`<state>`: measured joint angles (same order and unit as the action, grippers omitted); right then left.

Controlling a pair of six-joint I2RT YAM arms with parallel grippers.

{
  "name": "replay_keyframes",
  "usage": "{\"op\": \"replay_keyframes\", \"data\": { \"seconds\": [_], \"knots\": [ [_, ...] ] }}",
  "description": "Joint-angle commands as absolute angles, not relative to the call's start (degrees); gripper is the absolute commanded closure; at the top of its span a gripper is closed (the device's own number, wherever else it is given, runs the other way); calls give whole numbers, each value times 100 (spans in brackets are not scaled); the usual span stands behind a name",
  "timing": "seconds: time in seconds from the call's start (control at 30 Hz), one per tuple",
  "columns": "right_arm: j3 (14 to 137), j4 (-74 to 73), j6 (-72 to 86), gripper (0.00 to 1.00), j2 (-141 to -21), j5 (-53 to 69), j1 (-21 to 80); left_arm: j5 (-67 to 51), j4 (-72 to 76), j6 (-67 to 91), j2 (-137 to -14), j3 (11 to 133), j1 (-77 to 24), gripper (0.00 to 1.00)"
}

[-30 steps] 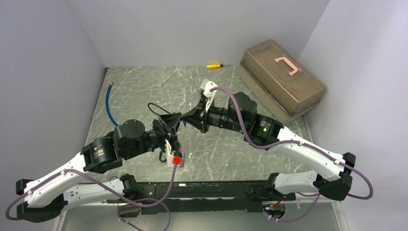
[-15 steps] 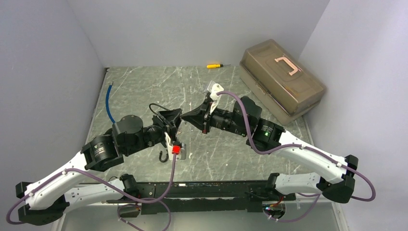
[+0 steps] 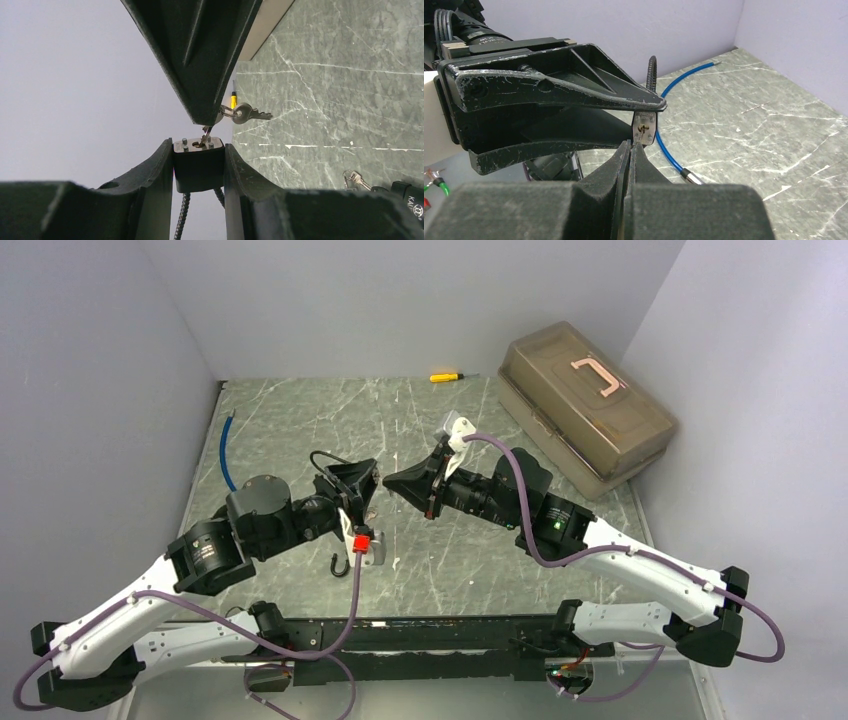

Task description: Unlock with the key

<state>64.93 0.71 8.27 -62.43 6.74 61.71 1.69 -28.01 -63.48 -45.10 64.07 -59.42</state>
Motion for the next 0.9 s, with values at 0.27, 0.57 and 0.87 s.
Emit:
{"op": "replay_keyframes", "data": {
  "seconds": [0.27, 0.57, 0.87],
  "knots": [
    [6665, 85, 870, 100, -6210, 835, 6238, -226, -2465, -6747, -4368, 6532, -5941, 100],
    [6820, 18, 878, 100, -6258, 1000, 6249, -66, -2819, -6870, -4478, 6432, -5942, 100],
    [6998, -354, 901, 100, -6368, 989, 6270, -18, -2854, -7047, -4513, 6372, -5941, 100]
  ]
}}
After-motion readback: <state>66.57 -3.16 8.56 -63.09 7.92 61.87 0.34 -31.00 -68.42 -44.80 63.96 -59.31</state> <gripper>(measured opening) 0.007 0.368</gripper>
